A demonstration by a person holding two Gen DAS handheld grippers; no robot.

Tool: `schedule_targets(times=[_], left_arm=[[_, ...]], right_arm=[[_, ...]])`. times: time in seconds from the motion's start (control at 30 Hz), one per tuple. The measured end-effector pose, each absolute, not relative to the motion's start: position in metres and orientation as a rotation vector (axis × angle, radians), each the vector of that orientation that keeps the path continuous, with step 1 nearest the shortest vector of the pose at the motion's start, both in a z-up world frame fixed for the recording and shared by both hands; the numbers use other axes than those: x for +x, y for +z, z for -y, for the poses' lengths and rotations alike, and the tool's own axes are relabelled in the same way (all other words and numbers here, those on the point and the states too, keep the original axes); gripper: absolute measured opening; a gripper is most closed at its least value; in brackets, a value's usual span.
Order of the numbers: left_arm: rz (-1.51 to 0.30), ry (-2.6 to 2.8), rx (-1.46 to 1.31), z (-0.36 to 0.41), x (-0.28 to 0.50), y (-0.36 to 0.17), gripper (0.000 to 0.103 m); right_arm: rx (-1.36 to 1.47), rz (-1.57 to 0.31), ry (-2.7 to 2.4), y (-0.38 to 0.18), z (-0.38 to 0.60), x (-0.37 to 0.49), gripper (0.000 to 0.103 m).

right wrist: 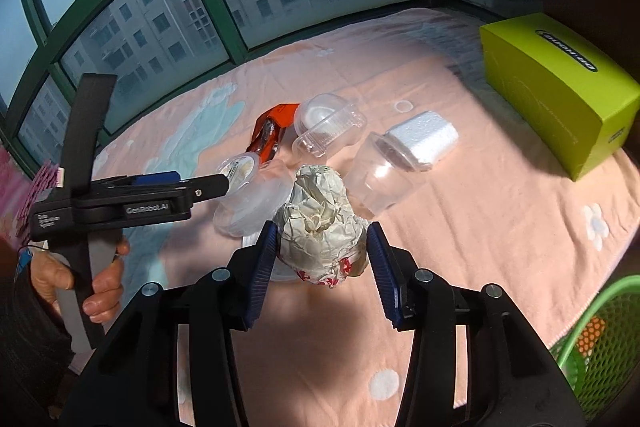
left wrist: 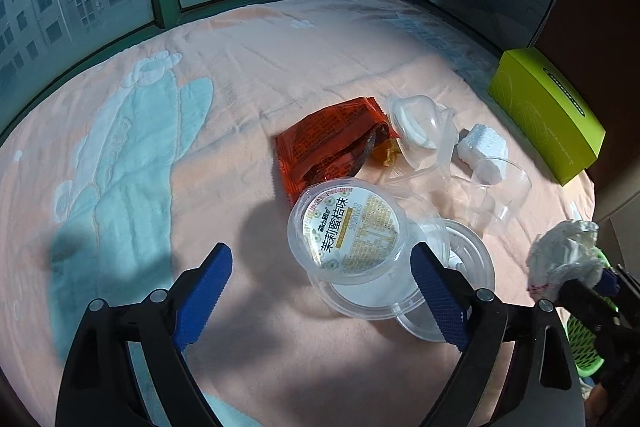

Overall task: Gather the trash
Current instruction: 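Grasp the crumpled tissue with the right tool while the left tool grasps the round tub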

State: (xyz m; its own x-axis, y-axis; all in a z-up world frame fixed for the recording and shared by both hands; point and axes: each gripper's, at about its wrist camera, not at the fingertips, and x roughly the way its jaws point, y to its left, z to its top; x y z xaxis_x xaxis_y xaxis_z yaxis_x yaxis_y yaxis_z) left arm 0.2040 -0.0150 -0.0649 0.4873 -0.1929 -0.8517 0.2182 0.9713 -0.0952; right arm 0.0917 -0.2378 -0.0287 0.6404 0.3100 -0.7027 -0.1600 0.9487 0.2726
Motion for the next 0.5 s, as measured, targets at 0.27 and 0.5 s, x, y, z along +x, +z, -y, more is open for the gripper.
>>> schedule_targets(times=[0.27, 0.5], left_arm=[[-1.052, -0.291, 0.076, 0.031, 0.221, -0.079, 0.088], [-1.068, -0.304, 0.037, 0.03, 0.229, -0.088, 0.075]], right_arm=[[0.229, -0.814, 0.175, -0.023, 0.278, 0.064, 0.047], [0.241, -0.822, 0.091, -0.026, 0.311, 0.041, 0.047]])
